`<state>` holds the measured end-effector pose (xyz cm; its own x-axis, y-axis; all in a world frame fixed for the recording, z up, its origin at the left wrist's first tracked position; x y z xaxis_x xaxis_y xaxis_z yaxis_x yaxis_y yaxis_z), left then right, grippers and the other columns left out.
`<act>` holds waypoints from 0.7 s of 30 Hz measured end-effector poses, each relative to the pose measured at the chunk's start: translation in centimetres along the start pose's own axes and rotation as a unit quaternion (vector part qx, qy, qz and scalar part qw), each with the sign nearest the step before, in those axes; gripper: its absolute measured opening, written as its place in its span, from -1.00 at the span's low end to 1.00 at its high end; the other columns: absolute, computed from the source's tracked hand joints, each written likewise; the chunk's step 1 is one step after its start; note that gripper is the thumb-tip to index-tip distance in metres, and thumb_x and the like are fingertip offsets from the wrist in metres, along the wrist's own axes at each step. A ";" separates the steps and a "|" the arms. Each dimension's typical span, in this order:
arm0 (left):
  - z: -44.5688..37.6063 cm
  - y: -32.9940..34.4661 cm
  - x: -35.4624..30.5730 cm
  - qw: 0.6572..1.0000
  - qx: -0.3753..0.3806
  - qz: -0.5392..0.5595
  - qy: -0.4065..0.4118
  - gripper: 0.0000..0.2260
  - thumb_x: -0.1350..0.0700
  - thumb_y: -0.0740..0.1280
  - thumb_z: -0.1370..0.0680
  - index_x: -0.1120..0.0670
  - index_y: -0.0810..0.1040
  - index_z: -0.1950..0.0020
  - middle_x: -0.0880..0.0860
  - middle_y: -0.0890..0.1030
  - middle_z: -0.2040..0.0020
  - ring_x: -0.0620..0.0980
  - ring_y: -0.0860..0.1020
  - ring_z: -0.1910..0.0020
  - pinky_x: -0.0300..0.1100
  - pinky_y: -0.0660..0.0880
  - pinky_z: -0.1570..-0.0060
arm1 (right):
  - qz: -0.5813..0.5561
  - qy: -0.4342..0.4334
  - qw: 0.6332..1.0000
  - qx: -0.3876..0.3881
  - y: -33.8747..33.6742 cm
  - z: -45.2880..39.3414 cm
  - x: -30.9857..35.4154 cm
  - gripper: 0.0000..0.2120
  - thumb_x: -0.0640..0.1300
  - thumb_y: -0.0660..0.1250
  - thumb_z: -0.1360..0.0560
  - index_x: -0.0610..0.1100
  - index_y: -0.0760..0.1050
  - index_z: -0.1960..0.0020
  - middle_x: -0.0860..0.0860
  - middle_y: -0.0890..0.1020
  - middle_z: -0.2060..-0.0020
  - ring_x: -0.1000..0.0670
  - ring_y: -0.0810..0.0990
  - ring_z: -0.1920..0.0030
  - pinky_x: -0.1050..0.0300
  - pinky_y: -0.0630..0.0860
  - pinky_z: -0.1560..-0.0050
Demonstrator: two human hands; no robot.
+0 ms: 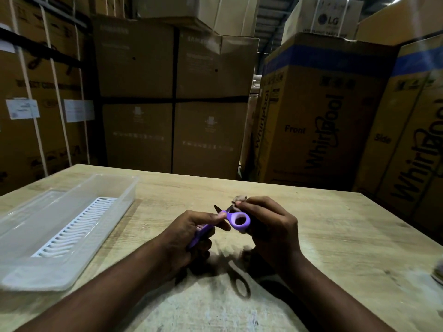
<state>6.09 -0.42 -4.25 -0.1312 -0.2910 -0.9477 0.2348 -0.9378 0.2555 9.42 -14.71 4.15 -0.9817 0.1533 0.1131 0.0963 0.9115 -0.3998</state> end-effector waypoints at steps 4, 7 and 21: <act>-0.2 -0.3 -0.1 1.000 -0.002 0.017 -0.007 -0.82 0.10 0.43 -0.27 0.18 0.56 0.23 0.03 0.26 0.41 -0.07 0.09 0.58 -0.29 0.07 0.60 | -0.021 -0.027 0.999 0.027 0.9 0.1 1.0 -0.73 -0.44 0.48 -0.36 -0.25 0.66 -0.04 -0.11 0.67 0.03 0.07 0.64 0.00 0.24 0.58 0.06; -0.4 -0.6 -0.1 1.000 -0.002 0.006 -0.005 -0.87 0.13 0.41 -0.35 0.21 0.61 0.26 0.04 0.22 0.40 -0.08 0.09 0.61 -0.32 0.09 0.65 | -0.001 -0.019 0.999 0.039 1.2 0.0 0.6 -0.76 -0.42 0.46 -0.39 -0.24 0.66 -0.03 -0.10 0.67 0.05 0.03 0.64 0.05 0.17 0.58 0.12; -0.3 -0.6 0.0 0.999 0.000 -0.034 0.001 -0.81 0.06 0.44 -0.30 0.19 0.61 0.37 0.05 0.13 0.35 -0.01 -0.05 0.43 -0.28 0.04 0.60 | 0.026 0.002 1.000 0.015 0.8 -0.1 -0.6 -0.89 -0.29 0.44 -0.48 -0.26 0.65 0.00 -0.11 0.65 0.09 -0.01 0.65 0.10 0.06 0.58 0.15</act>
<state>6.29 0.22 -4.45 -0.1445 -0.2262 -0.9633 0.2262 -0.9553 0.1904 10.11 -14.04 3.89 -0.9747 0.2023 0.0954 0.1426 0.8906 -0.4319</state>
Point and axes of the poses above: each hand's wrist, its own z-axis away from the middle knuckle, its own y-axis out of the palm, x = y × z, the point moved 9 cm from there along -z, towards the middle knuckle
